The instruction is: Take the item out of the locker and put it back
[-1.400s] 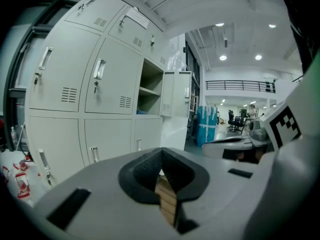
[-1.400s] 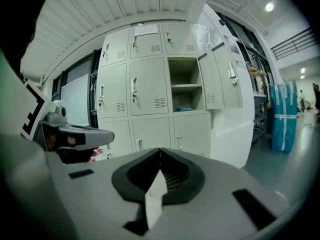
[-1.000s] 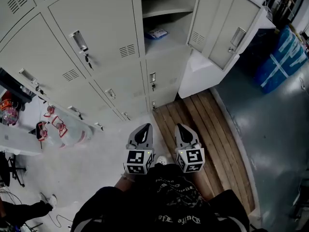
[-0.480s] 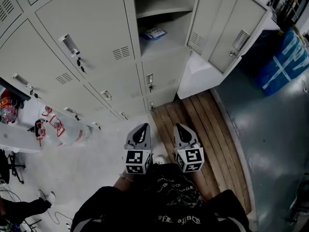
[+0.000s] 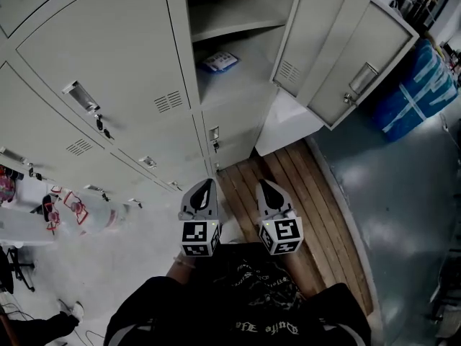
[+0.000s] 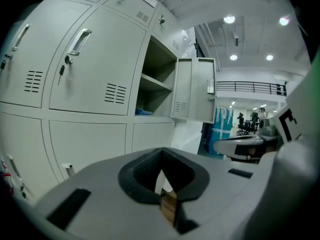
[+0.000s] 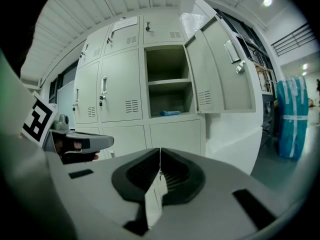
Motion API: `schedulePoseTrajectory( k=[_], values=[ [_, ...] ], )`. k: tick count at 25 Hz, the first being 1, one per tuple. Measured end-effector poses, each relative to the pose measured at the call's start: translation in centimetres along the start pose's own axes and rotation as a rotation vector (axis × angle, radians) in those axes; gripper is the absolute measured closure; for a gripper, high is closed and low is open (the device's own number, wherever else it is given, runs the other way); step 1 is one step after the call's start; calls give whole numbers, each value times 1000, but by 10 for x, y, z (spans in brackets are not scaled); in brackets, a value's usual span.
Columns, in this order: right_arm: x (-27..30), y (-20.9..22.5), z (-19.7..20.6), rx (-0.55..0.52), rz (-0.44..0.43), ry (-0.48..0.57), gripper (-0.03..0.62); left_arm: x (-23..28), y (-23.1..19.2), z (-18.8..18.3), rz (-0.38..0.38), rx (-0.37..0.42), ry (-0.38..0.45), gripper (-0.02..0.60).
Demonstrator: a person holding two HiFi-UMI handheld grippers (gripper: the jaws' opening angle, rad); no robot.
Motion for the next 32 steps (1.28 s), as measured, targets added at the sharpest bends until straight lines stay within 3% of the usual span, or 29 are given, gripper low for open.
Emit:
schedulePoseTrajectory(
  k=[14,28,31,32],
  values=[
    [97,21,-29,9,54,-16,588,85,-49,-45,61,38,-2,575],
    [152,27,-57,19,98,-1,584,121,-75,-62,171,59,-33,575],
    [164,30,-70,4,76,19,476,125,-78,-64,190,71,-33,575],
    [169,31,-76,-9,60,21,476,126,-79,-65,194,76,-30,575]
  ],
)
Point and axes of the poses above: the fingertips, and each gripper's own axes: x forward along the fingers, y to its right, z out of its underside, the point moved 9 cm from there along -x, backward along the fingers, and after that the axes turned 10 degrees about -x, right-handed, at the moved point
